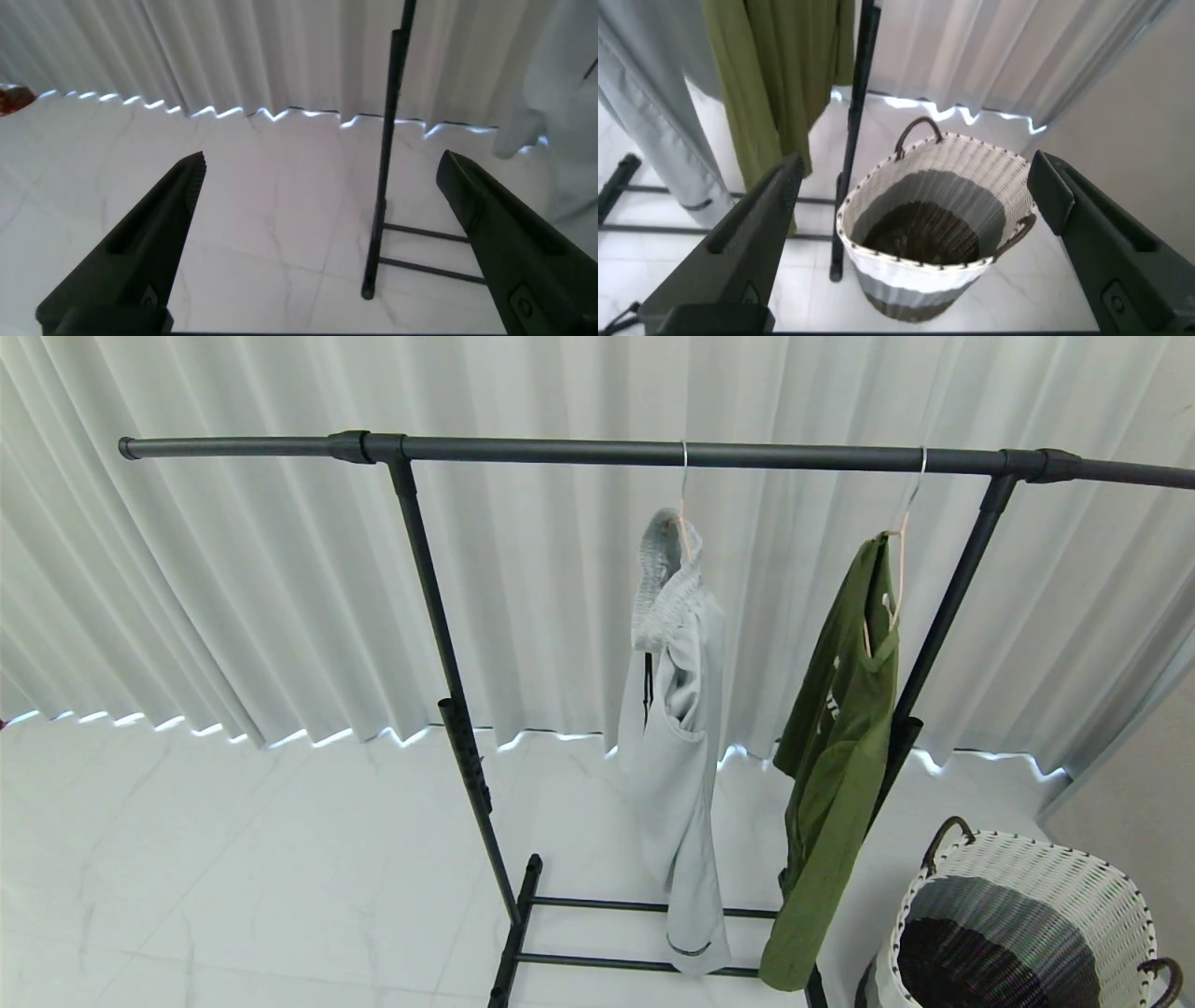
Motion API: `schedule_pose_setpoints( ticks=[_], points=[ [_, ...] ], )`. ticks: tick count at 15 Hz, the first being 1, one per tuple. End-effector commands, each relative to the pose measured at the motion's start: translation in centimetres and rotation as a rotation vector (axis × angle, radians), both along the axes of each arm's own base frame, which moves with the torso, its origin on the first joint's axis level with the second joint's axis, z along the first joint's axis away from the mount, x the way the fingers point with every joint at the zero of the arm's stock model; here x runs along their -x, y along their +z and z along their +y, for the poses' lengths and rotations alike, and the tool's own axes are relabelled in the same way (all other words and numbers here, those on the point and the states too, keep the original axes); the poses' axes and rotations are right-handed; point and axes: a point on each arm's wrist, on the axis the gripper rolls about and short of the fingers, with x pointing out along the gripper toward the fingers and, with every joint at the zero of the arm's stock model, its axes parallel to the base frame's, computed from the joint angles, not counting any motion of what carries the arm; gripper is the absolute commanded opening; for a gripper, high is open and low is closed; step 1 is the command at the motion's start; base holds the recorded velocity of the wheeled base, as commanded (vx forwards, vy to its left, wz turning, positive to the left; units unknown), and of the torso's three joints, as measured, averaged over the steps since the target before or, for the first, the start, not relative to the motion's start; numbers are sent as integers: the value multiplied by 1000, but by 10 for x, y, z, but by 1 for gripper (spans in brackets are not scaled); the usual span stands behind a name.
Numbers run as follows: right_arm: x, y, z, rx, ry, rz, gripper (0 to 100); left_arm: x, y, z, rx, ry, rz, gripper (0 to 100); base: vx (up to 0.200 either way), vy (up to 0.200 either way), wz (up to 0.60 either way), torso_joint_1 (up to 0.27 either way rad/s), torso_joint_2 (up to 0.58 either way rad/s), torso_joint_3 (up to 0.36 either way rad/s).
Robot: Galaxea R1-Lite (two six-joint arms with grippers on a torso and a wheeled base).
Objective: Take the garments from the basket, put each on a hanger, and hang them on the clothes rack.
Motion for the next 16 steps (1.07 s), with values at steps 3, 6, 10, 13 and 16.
schedule_pose_setpoints(
  ticks=[3, 6, 10, 13, 16],
  points=[
    [-3, 0, -1, 15, -80, 37, 100, -3, 1, -2, -2, 97, 38, 100, 0, 0, 0, 0, 0, 0],
    [2, 0, 1, 8, -299, 6, 100, -2, 0, -2, 13, 95, 30, 100, 0, 0, 0, 0, 0, 0],
    [4, 0, 3, -24, -281, -37, 100, -4, 0, -7, -8, -139, 32, 100, 0, 0, 0, 0, 0, 0],
    [3, 0, 7, -36, -99, -32, 100, -3, 0, -10, -56, -365, 35, 100, 0, 0, 0, 0, 0, 0],
    [3, -5, 10, -35, 34, 18, 100, 1, -1, -9, -62, -438, -13, 100, 0, 0, 0, 0, 0, 0]
  ],
)
